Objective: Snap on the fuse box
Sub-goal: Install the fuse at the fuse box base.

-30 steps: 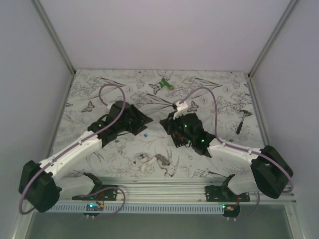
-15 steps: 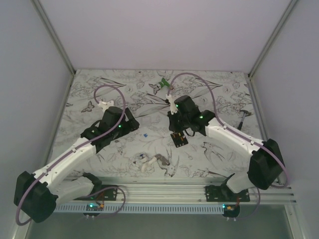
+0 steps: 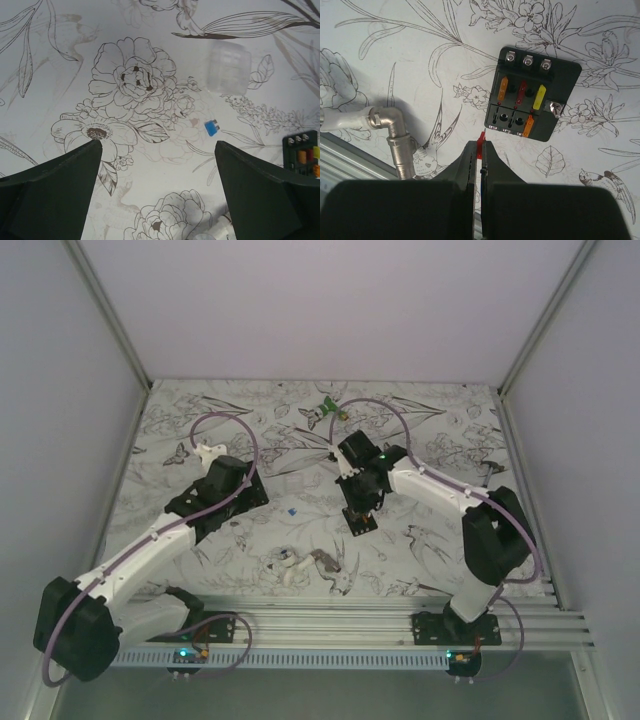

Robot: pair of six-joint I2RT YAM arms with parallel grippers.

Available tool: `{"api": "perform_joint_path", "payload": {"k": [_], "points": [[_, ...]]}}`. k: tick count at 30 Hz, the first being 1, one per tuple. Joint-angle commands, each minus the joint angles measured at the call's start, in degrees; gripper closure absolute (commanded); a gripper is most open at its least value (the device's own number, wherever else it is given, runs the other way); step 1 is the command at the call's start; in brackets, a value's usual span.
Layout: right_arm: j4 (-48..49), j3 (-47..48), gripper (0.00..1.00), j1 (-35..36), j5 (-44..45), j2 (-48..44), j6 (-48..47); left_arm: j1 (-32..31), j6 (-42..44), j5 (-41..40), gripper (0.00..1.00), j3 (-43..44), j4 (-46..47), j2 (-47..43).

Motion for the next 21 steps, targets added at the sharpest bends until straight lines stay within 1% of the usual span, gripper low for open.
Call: {"api": "perform_joint_path", "payload": {"k": [1,7,13,21], "points": [[-3.68,3.64,1.00,-0.41,0.81,2.66,-0.85,1.47,1.61,-1.01,0.00,-0.23,-1.88,2.08],[-3.10,3.40,1.00,-0.59,3.43,3.34,-0.59,2.50,1.37,-0.36,0.00,-0.05,-1.97,3.51],[-1.06,1.61,1.00,-1.61,2.53,4.32,-0.65,2.87,1.35,0.41,0.00,0.14,-2.03,4.40],[3.06,-1.20,1.00,-3.48,-0.82,4.47,0.46,3.14,1.13,0.99,0.01,0.33,-2.06,4.84]]}}
